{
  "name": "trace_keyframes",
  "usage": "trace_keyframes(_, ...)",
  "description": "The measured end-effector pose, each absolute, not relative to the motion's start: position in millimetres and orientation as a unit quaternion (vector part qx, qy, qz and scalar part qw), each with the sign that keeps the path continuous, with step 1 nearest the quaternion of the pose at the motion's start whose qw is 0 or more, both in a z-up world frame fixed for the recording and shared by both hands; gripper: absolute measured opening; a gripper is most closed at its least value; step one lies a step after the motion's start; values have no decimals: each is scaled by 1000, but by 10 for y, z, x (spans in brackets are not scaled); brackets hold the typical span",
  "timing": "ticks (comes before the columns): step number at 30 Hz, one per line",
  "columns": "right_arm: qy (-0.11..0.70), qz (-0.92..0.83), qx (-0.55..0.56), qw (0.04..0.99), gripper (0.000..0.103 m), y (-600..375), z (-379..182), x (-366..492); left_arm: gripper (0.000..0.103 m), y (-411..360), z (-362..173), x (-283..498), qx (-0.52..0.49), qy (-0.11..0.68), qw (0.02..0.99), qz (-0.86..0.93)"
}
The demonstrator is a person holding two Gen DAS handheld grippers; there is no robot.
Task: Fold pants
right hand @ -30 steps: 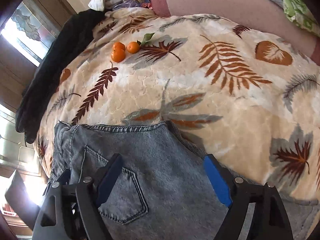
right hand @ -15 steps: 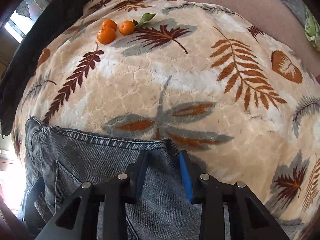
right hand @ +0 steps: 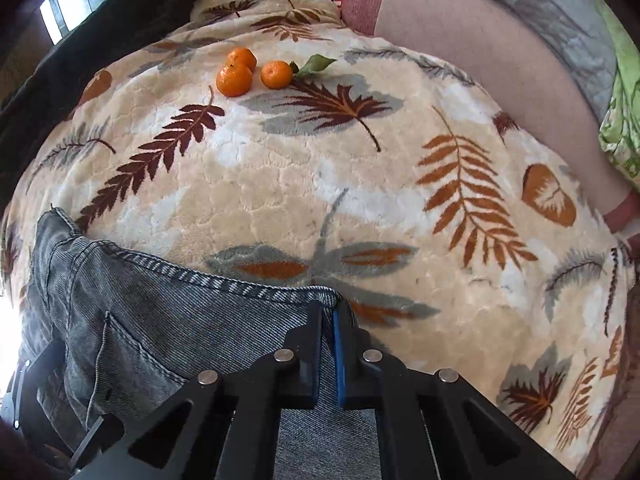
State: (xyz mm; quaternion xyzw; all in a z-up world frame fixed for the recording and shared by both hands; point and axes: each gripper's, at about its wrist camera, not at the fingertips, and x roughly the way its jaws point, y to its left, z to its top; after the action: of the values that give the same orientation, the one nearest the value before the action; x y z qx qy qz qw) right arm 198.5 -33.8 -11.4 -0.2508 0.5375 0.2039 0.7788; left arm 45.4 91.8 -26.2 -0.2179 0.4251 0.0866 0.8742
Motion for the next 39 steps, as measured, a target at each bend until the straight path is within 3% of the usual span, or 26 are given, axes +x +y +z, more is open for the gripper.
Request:
trace_keyframes(5, 540, 193, -275, 772, 5, -290, -430, 1914, 102, 891, -272, 460, -202, 428, 876, 88)
trace_keyframes(11, 530, 176, -201, 805, 10, -613, -132, 1940, 102, 901, -271, 460, -204, 426, 876, 93)
trace_keyframes(16, 537, 158, -78, 825, 10, -1256, 129, 1680, 102, 895, -265, 454, -203, 425, 877, 92)
trace_keyframes(26, 563, 106, 61, 817, 10, -2443, -96, 663, 102, 826, -266, 420, -177, 418, 885, 105)
trace_keyframes(35, 527, 68, 143, 835, 10, -3308, -1, 345, 102, 649, -150, 236, -126, 365, 913, 130)
trace_keyframes(36, 532, 64, 155, 830, 13, -3411, -73, 346, 102, 599, -123, 209, -112, 352, 920, 129)
trace_keyframes(38, 556, 62, 197, 805, 41, -3590, -337, 354, 102, 469, -85, 163, -80, 330, 933, 122)
trace_keyframes(39, 547, 67, 220, 805, 41, -3654, -342, 350, 102, 400, -93, 159, -63, 330, 935, 112)
